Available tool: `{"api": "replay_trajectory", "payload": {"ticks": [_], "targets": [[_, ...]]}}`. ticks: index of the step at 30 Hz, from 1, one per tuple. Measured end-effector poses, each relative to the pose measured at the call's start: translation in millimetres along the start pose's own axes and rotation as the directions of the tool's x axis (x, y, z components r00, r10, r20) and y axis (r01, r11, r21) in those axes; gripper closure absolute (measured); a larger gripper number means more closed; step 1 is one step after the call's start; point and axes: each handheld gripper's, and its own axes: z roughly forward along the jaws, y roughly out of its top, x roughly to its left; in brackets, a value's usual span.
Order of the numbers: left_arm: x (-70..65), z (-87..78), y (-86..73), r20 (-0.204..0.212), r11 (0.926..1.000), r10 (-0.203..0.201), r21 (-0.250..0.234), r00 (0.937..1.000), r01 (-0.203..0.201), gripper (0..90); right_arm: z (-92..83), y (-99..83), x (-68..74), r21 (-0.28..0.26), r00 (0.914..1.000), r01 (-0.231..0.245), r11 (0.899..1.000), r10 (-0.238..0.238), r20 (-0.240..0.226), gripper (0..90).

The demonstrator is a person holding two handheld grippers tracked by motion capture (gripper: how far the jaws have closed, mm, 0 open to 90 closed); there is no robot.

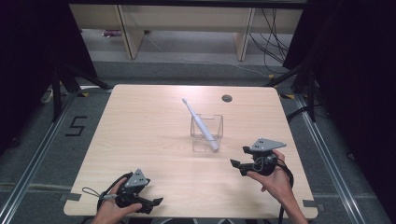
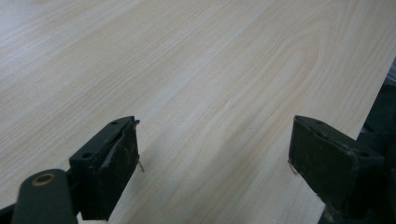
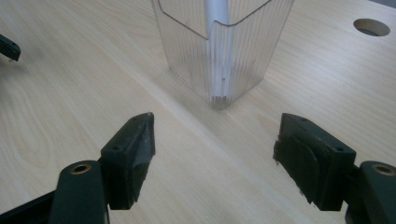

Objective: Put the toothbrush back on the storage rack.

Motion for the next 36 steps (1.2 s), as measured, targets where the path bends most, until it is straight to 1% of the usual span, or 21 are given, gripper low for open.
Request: {"api": "replay_trajectory", "payload": {"ticks": [2,7,8,9,10,11,12,14,15,16,17,20,22,24,25,28,30,32,34,35,36], "targets": [[0.0,0.2,-0.1,0.0,1.0,0.0,0.001,1.0,0.0,15.3,-0.9,-1.7,2.2,0.012,0.9996,-0.029,1.0,0.029,-0.006,28.4],[0.0,0.1,0.0,-0.001,1.0,0.001,0.0,1.0,-0.001,15.3,1.2,-7.4,3.4,0.008,0.9999,-0.013,1.0,0.013,-0.005,28.1],[0.1,0.0,-0.1,0.0,1.0,0.0,0.0,1.0,0.0,15.3,1.2,-8.9,4.9,0.022,0.9995,-0.03,0.999,0.031,-0.011,28.1],[0.1,0.1,-0.1,0.0,1.0,-0.001,0.0,1.0,0.001,15.3,2.3,-10.5,4.0,0.019,0.9998,-0.015,1.0,0.015,-0.013,28.1],[0.0,0.0,-0.1,-0.002,1.0,-0.001,0.001,1.0,0.001,15.3,1.7,-11.9,6.8,0.034,0.9984,-0.054,0.998,0.055,-0.016,28.1],[-0.1,0.1,-0.1,-0.001,1.0,-0.001,0.001,1.0,0.001,15.3,2.3,-13.8,5.4,0.024,0.9997,-0.026,0.999,0.026,-0.003,27.8],[0.1,0.1,-0.1,0.0,1.0,0.0,0.001,1.0,0.0,15.3,2.1,-14.9,5.0,0.032,0.9998,-0.02,0.999,0.021,-0.005,27.7],[0.0,0.1,-0.1,-0.001,1.0,0.0,0.001,1.0,0.0,15.3,1.1,-17.8,6.8,0.034,0.9992,-0.041,0.999,0.041,-0.004,27.7],[-0.1,0.0,0.0,-0.002,1.0,0.001,0.001,1.0,-0.001,15.3,2.3,-19.7,5.5,0.024,0.9998,-0.021,0.999,0.022,-0.004,27.7],[0.0,0.1,-0.1,-0.001,1.0,0.0,0.001,1.0,0.0,15.3,1.3,-21.4,7.3,0.029,0.9992,-0.041,0.999,0.041,-0.003,27.7],[-0.8,1.0,-0.2,0.0,0.9999,-0.011,-0.008,0.9999,0.011,15.3,0.7,-22.7,5.6,0.03,0.9999,-0.012,0.999,0.012,0.001,27.7],[-0.7,1.3,-0.2,0.001,0.9999,-0.008,-0.007,1.0,0.008,15.3,-0.5,-27.5,9.7,0.037,0.9987,-0.051,0.998,0.051,0.002,27.5],[-0.8,1.4,-0.3,0.001,0.9999,-0.008,-0.008,1.0,0.008,15.3,-2.3,-29.2,8.1,0.043,0.9996,-0.027,0.999,0.027,-0.001,26.2],[-0.8,1.4,-0.3,0.0,0.9999,-0.009,-0.008,1.0,0.009,15.3,-4.9,-30.9,9.9,0.044,0.9984,-0.056,0.997,0.056,-0.003,26.2],[-0.8,1.5,-0.3,0.0,0.9999,-0.009,-0.008,1.0,0.009,15.3,-5.6,-31.8,7.5,0.034,0.9997,-0.023,0.999,0.023,0.005,26.1],[-0.9,1.5,-0.3,0.0,1.0,-0.007,-0.006,1.0,0.007,15.3,-7.3,-35.7,8.7,0.035,0.9988,-0.049,0.998,0.049,0.002,26.0],[-0.9,1.5,-0.4,-0.001,0.9999,-0.01,-0.008,0.9999,0.01,15.3,-7.3,-38.4,8.0,0.034,0.9991,-0.042,0.999,0.042,-0.006,25.8],[-0.8,1.4,-0.4,-0.001,0.9999,-0.01,-0.008,1.0,0.01,15.3,-9.6,-40.6,9.7,0.051,0.9978,-0.066,0.997,0.066,-0.005,25.6],[-0.9,1.4,-0.4,-0.001,0.9999,-0.01,-0.008,1.0,0.01,15.3,-9.6,-42.6,8.5,0.044,0.9988,-0.048,0.998,0.048,-0.01,24.9],[-0.9,1.4,-0.4,-0.001,0.9999,-0.011,-0.007,0.9999,0.011,15.3,-11.0,-43.8,10.5,0.049,0.9973,-0.073,0.996,0.073,0.0,24.8],[-1.1,1.4,-0.5,-0.002,0.9999,-0.012,-0.007,0.9999,0.012,15.3,-10.8,-44.9,8.3,0.049,0.9986,-0.05,0.998,0.051,-0.011,24.5]]}}
